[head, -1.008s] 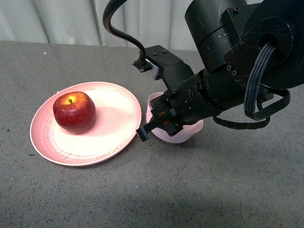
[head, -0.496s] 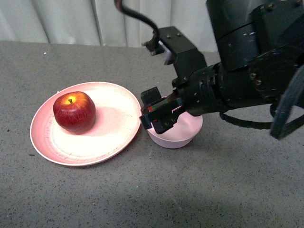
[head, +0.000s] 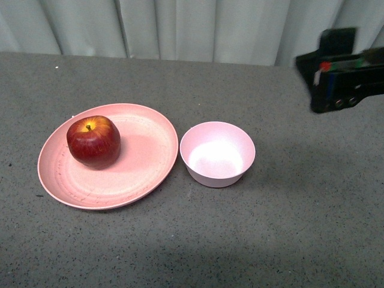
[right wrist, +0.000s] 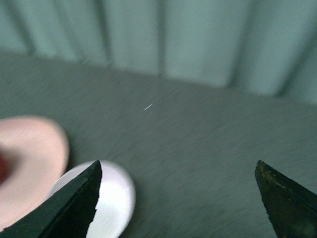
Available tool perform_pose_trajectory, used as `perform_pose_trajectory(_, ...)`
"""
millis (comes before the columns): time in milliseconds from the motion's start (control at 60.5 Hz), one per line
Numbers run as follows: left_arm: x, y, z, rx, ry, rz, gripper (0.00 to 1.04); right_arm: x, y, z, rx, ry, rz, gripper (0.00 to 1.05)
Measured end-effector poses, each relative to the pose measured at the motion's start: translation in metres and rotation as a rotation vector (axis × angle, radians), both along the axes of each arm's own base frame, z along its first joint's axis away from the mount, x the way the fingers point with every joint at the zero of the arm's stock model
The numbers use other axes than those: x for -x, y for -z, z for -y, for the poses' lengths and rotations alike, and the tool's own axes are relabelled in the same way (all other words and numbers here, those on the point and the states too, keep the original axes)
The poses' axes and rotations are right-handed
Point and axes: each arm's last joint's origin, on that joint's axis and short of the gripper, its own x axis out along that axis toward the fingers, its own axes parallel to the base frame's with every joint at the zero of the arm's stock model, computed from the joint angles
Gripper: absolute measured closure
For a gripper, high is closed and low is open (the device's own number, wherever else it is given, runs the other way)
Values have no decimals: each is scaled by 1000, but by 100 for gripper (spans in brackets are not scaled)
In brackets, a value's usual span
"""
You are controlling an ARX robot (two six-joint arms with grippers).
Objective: Move apple from plate to bowl
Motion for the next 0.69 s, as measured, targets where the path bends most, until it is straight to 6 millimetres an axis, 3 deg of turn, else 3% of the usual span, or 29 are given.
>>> perform_pose_trajectory(66,0,0,0,0,1,0,7,17,-3,15,-2,199,165,27)
perform_pose_trajectory(149,0,0,0,0,-2,0,7,34,-9,30,-25,286,261,41)
perform_pose_trajectory(347,0,0,0,0,0,0,7,67,-8,51,-26,289,262,81)
perform_pose_trajectory(430,0,0,0,0,0,0,7,81,-9,59,-27,289,265,102)
perform_pose_trajectory(694,0,0,0,0,0,0,7,106,-10,70,-26,289,266,104)
